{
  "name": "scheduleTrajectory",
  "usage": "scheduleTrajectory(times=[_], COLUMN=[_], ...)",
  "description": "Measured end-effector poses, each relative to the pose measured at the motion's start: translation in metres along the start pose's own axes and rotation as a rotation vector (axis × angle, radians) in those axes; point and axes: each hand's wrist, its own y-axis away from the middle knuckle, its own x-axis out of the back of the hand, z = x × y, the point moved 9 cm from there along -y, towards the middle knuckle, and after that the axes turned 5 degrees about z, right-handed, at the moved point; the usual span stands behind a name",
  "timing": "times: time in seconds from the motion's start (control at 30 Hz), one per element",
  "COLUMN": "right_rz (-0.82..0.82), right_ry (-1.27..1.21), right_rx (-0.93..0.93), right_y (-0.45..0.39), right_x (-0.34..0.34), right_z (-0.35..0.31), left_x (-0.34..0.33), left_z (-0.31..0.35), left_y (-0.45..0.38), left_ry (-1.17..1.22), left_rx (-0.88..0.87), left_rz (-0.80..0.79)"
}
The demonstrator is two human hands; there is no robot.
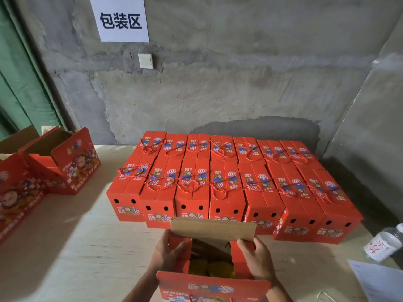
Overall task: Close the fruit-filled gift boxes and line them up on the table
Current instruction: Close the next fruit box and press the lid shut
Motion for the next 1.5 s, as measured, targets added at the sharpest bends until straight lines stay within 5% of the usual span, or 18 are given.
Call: scheduleTrajectory(times=[0.9,1.07,1.5], right_rz=[0.042,-0.058,0.048], right_ry=[0.051,0.088,-0.112], right_rx=[-0.041,-0.059,0.122], right_y=[-0.004,-0.007,-0.011], right_x=[0.004,-0.003,0.011], right_z=[0.003,0.002,-0.077], left_x=[0.004,0.004,0.022], left_z=[0.006,0.007,0.090], left_y=[0.000,-0.003,-0.017], left_ry=[-0.038,-0.075,0.089], left_rx=[0.018,0.041,-0.174], left_rz=[0.054,0.006,0.096])
